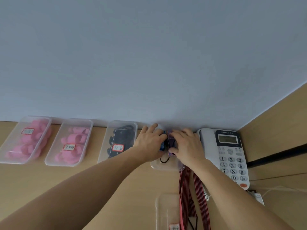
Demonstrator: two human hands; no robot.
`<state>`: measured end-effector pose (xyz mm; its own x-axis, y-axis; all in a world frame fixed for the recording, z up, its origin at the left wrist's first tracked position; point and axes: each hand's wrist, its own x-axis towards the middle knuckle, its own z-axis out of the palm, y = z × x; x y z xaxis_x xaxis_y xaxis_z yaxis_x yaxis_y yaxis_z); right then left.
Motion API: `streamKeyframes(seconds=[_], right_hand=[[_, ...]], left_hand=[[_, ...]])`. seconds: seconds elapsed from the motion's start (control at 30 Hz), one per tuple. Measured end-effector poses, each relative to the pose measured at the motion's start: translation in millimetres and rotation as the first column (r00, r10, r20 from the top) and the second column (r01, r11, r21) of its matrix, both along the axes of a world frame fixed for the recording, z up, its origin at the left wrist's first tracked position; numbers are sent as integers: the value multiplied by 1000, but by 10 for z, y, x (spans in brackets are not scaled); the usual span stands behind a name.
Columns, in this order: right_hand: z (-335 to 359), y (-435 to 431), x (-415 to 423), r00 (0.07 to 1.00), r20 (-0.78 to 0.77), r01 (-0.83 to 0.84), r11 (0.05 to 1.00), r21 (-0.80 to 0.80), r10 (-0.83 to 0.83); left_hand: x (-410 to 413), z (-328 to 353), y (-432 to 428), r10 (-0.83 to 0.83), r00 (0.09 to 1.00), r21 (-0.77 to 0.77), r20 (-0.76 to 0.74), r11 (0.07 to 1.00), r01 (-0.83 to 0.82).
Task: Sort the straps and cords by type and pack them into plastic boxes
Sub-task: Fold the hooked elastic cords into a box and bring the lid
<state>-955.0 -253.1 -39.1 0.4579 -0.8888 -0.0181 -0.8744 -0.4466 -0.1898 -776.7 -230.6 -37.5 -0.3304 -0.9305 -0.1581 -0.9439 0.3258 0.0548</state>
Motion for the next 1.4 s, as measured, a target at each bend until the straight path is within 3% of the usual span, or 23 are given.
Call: streamKeyframes(seconds=[0.4,0.57,0.8,0.9,1.07,1.2,1.4], right_hand=[[225,80,-135,1000,4,31,997,67,-31],[607,399,-213,958,196,166,960,225,-211],[751,1252,-354,886,208,338,884,323,-415],[637,1586,-405,868,160,385,842,378,-469],[365,1953,-472,862,27,445,781,438,-506],[138,2102,-482,897,-72,413,772,484,-435],[-41,2084,-549,869,57,433,813,390,-491]], left_hand=[[21,225,32,9,1000,24,18,1000,-9],[57,521,185,102,967,104,-233,991,-80],[-165,703,729,-69,896,47,-439,994,99],[-259,679,977,-63,865,124,-499,982,142],[-310,546,1279,-13,893,259,-449,955,144],[-316,494,1419,43,912,322,-408,942,99],[-424,433,1565,198,902,360,-383,931,-52]])
